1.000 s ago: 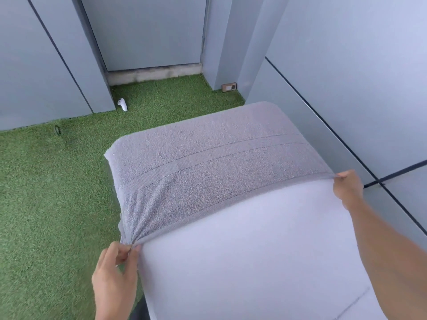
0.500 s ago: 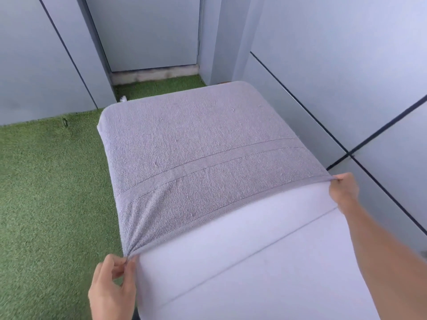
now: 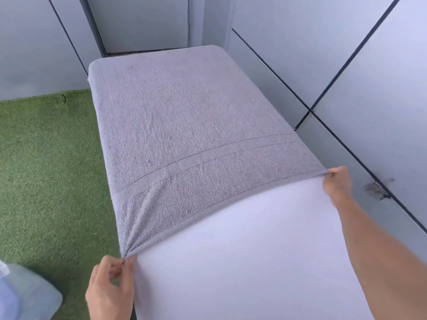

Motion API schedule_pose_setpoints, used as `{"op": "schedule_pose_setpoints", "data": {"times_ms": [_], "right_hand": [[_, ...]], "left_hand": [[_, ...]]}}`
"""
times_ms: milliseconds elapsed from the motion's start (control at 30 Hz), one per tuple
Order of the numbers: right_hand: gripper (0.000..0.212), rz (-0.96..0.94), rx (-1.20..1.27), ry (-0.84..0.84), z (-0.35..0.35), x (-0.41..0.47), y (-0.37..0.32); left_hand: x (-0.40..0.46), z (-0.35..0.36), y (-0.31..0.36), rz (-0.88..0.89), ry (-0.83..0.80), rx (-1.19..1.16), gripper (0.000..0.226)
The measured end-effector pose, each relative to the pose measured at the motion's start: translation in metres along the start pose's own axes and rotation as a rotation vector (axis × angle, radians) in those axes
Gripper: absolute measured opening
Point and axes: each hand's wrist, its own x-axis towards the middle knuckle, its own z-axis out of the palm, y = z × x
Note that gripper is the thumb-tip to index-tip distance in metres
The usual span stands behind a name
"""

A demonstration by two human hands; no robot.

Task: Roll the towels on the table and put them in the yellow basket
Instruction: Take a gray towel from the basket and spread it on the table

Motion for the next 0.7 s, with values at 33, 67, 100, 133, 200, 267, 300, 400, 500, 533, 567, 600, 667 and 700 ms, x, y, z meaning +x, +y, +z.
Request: {"op": "schedule_pose_setpoints", "data": {"times_ms": [33, 67, 100, 133, 200, 267, 300, 400, 500, 533, 567, 600, 667, 700], "right_hand": [[0.025, -0.003, -0.004, 0.005, -0.009, -0.005, 0.015], [0.025, 0.009, -0.001, 0.007, -0.017, -0.010, 0.028], [0.026, 0.011, 0.002, 0.004, -0.024, -0.014, 0.041], [0.028, 0.026, 0.010, -0.015, -0.030, -0.019, 0.054], [0.041, 0.009, 0.054, -0.028, -0.041, -0.022, 0.088], [0.039, -0.001, 0.076, -0.029, -0.056, -0.028, 0.119], [0.030, -0.002, 0.090, -0.020, -0.065, -0.035, 0.129], [0.020, -0.014, 0.128, -0.021, -0.096, -0.062, 0.168], [0.024, -0.034, 0.158, -0.042, -0.114, -0.075, 0.202], [0.024, -0.038, 0.154, -0.056, -0.121, -0.080, 0.210], [0.024, -0.048, 0.142, -0.064, -0.128, -0.083, 0.217], [0.024, -0.042, 0.127, -0.068, -0.136, -0.088, 0.223], [0.024, -0.045, 0.119, -0.084, -0.148, -0.095, 0.238], [0.024, -0.056, 0.117, -0.103, -0.152, -0.097, 0.246]], "left_hand": [[-0.018, -0.004, 0.001, 0.001, -0.004, -0.002, 0.028], [-0.036, -0.008, 0.003, 0.002, -0.001, -0.006, 0.025], [-0.054, -0.013, 0.005, 0.004, 0.011, -0.014, 0.024], [-0.072, -0.017, 0.006, 0.010, 0.024, -0.028, 0.026], [-0.108, -0.024, 0.005, 0.031, 0.040, -0.064, 0.031], [-0.146, -0.030, 0.000, 0.024, 0.027, -0.068, 0.032], [-0.162, -0.033, -0.003, 0.010, 0.027, -0.067, 0.032], [-0.212, -0.044, -0.006, -0.010, 0.062, -0.075, 0.032], [-0.253, -0.051, -0.005, -0.044, 0.087, -0.074, 0.027], [-0.269, -0.053, -0.005, -0.064, 0.097, -0.058, 0.024], [-0.283, -0.054, -0.005, -0.085, 0.104, -0.045, 0.022], [-0.297, -0.055, -0.006, -0.105, 0.106, -0.030, 0.023], [-0.320, -0.059, -0.011, -0.155, 0.081, 0.008, 0.025], [-0.329, -0.062, -0.011, -0.175, 0.077, 0.027, 0.024]]}}
